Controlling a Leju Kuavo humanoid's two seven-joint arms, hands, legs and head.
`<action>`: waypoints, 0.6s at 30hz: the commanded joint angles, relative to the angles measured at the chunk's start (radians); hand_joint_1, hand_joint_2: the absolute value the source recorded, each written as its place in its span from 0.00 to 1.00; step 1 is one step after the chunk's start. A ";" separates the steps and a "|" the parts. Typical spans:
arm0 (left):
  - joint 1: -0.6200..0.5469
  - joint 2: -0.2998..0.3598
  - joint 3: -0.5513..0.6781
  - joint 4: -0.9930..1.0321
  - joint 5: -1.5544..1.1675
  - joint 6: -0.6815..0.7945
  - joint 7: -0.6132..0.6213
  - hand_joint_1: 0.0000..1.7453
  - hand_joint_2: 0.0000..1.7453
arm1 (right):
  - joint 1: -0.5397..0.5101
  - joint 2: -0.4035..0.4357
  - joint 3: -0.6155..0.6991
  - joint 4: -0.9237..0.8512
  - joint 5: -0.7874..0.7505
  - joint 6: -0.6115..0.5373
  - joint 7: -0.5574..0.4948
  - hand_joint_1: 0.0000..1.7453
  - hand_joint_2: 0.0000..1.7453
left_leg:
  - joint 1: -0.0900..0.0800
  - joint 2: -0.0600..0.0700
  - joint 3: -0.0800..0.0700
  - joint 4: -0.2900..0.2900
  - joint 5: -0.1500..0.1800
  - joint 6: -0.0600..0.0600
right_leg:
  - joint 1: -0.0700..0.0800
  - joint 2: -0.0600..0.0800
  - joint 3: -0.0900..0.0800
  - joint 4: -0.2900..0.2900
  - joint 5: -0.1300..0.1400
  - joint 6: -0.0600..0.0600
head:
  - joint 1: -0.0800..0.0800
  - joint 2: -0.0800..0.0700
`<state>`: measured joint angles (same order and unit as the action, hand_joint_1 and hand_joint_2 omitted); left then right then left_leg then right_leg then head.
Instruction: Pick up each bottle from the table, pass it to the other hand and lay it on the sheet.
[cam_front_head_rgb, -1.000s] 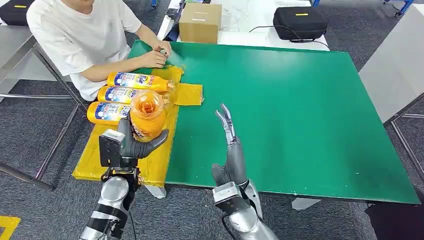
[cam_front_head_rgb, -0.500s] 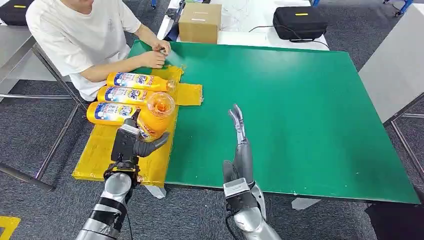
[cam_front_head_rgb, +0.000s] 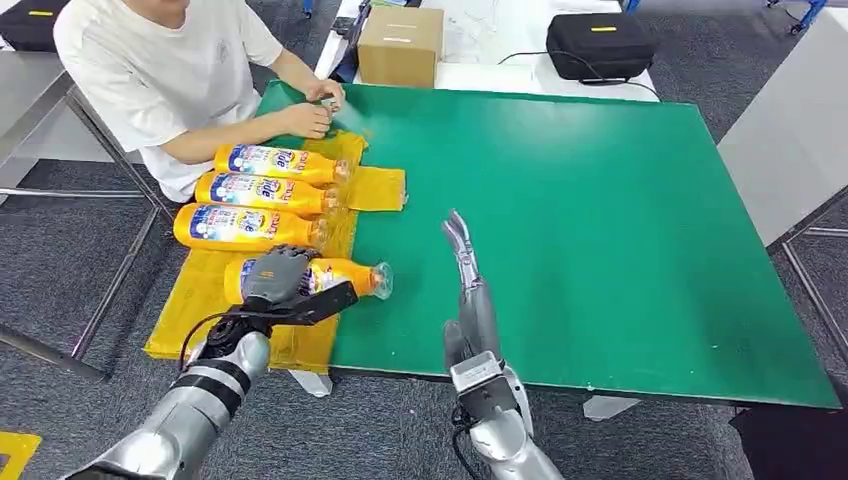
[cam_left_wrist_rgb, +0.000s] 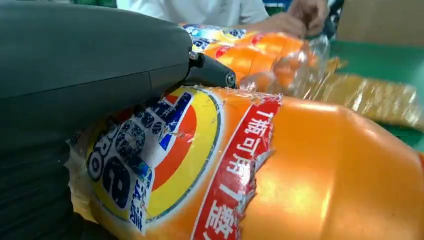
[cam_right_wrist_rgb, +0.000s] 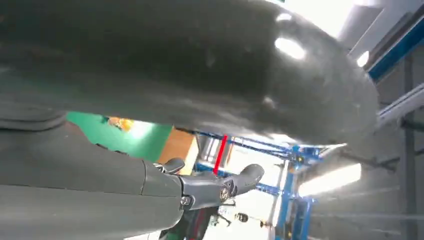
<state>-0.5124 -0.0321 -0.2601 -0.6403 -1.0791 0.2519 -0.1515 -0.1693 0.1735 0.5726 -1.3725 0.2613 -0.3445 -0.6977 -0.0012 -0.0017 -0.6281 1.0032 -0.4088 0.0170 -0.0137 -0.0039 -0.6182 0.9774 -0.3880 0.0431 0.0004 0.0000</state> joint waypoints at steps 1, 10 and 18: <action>-0.093 0.049 -0.066 0.247 -0.041 -0.111 0.017 1.00 1.00 | -0.053 -0.011 -0.008 0.034 -0.027 0.030 0.000 0.00 0.00 | 0.000 0.003 0.005 -0.001 -0.002 -0.001 | 0.000 0.003 0.004 -0.001 -0.001 -0.001 | 0.000 0.000; -0.110 0.071 -0.061 0.293 -0.035 -0.255 -0.034 0.09 1.00 | -0.086 -0.015 0.004 0.058 -0.056 0.047 0.000 0.00 0.00 | 0.000 0.004 0.012 -0.002 -0.002 -0.002 | 0.000 0.006 0.010 0.000 0.000 -0.002 | 0.000 0.000; -0.127 0.111 -0.008 0.245 0.085 -0.398 -0.227 0.00 1.00 | -0.103 -0.028 0.023 0.066 -0.085 0.041 0.000 0.00 0.00 | 0.001 0.005 0.016 -0.002 -0.002 -0.003 | 0.001 0.006 0.012 0.001 0.000 -0.003 | -0.001 0.000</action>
<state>-0.6551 0.0191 -0.2888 -0.4414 -1.0585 -0.0561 -0.2511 -0.2160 0.1740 0.5726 -1.3672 0.1976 -0.2956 -0.6977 -0.0011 -0.0027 -0.6167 1.0023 -0.4087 0.0155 -0.0135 -0.0039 -0.6082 0.9797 -0.3884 0.0422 -0.0004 0.0000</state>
